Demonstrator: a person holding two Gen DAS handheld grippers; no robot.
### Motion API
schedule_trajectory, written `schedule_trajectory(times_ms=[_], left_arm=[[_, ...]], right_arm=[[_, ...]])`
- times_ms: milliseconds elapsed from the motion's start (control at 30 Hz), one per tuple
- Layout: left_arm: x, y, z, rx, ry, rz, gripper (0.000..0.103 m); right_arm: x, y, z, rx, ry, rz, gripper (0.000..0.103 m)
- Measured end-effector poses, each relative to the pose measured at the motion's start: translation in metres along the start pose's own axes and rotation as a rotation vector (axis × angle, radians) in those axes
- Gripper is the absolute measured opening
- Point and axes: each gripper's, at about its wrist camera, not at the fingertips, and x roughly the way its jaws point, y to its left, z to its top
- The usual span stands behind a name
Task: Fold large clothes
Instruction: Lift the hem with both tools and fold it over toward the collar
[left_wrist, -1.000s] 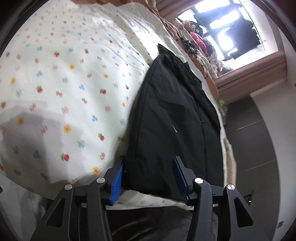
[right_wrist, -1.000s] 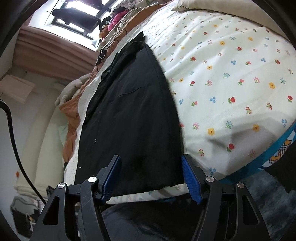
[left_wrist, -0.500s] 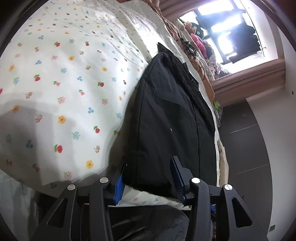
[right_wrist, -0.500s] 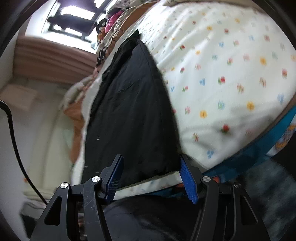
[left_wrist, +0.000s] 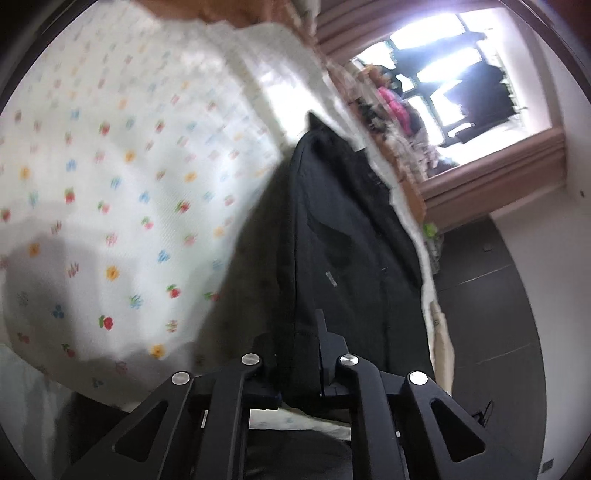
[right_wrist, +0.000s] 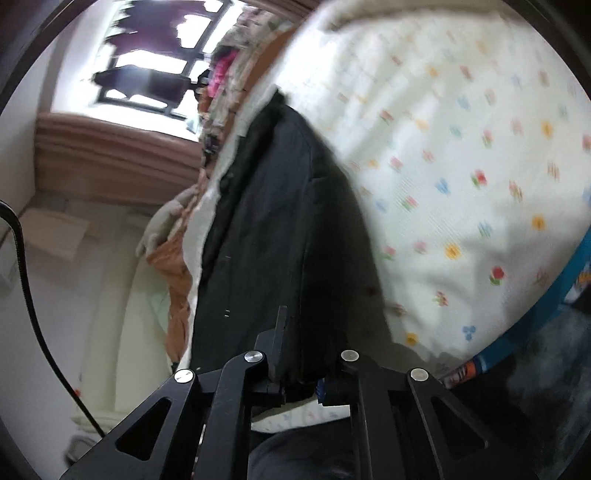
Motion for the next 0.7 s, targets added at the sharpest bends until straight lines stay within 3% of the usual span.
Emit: schedule_trajectory(times_ms=[267, 700], left_arm=[[-0.051, -0.033, -0.005, 0.049, -0.065, -0.066, 0.010], [-0.123, -0.052, -0.037, 0.083, -0.117, -0.148, 0.010]], right_arm=[[-0.050, 0.054, -0.008, -0.108, -0.072, 0.075, 0.010], [-0.118, 0.091, -0.044, -0.213, -0.109, 0.139, 0.010]])
